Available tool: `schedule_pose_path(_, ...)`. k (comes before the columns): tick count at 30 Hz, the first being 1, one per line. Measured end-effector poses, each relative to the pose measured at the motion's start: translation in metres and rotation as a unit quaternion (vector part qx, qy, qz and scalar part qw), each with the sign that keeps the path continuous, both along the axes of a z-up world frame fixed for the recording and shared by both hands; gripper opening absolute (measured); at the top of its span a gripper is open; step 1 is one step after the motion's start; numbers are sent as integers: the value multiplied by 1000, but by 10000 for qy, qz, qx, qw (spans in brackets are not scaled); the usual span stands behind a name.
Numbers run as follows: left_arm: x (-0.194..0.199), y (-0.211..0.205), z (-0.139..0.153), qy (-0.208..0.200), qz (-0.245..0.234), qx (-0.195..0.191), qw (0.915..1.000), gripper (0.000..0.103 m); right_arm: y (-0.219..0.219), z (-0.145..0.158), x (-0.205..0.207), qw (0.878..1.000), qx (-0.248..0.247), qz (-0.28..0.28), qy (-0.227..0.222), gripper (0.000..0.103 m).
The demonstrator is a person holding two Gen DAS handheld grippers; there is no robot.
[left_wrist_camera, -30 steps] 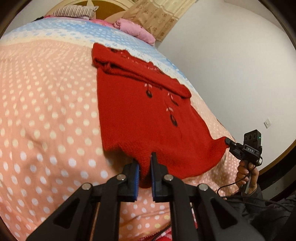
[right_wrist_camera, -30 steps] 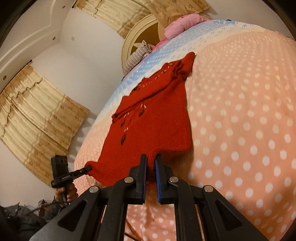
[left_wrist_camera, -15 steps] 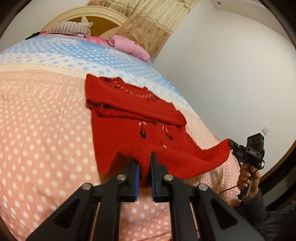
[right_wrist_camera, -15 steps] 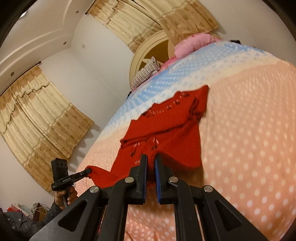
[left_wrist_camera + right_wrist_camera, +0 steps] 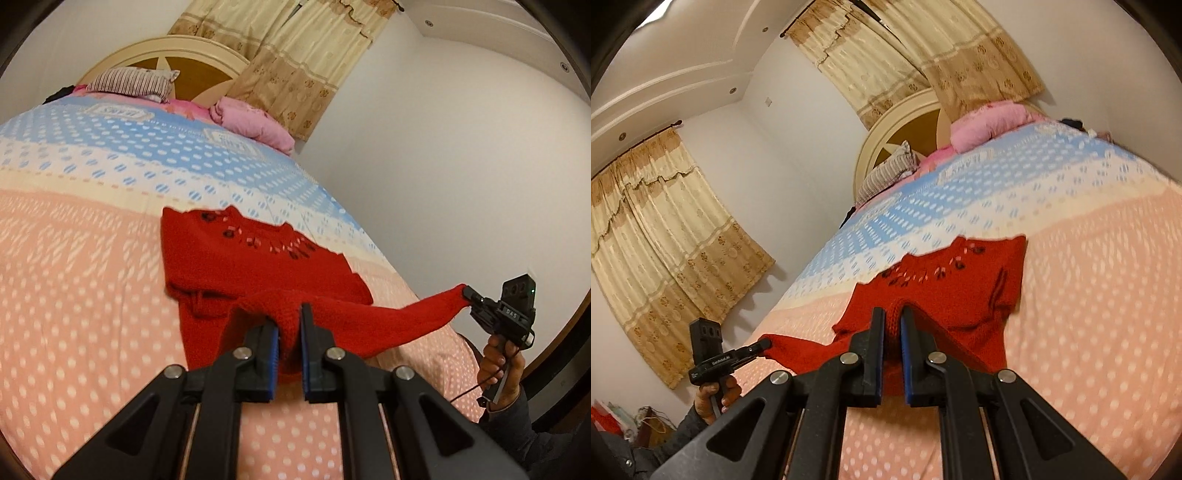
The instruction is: Fold small clothes
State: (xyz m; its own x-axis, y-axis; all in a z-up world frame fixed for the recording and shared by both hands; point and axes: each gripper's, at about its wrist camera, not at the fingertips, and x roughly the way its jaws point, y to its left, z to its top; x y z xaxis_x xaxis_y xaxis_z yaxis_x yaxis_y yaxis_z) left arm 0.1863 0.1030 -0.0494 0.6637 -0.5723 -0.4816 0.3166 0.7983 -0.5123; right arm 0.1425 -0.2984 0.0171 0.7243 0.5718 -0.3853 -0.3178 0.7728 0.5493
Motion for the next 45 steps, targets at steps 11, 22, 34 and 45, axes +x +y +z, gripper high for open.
schedule_pose_path(11, 59, 9, 11, -112, 405, 21, 9991, 10, 13, 28, 52, 9995, -242, -79, -178, 7)
schedule_pose_path(22, 122, -9, -3, 53, 442, 453, 9980, 10, 10, -1, 120, 9976, -330, -511, 322, 7)
schedule_pose_path(34, 185, -20, -61, 607, 574, 1101, 9904, 10, 10, -69, 208, 9873, -667, -818, 1187, 7)
schedule_pose_path(45, 157, 4, -66, 449, 1375, 1242, 9817, 74, 26, -85, 211, 9874, -944, -821, 965, 69)
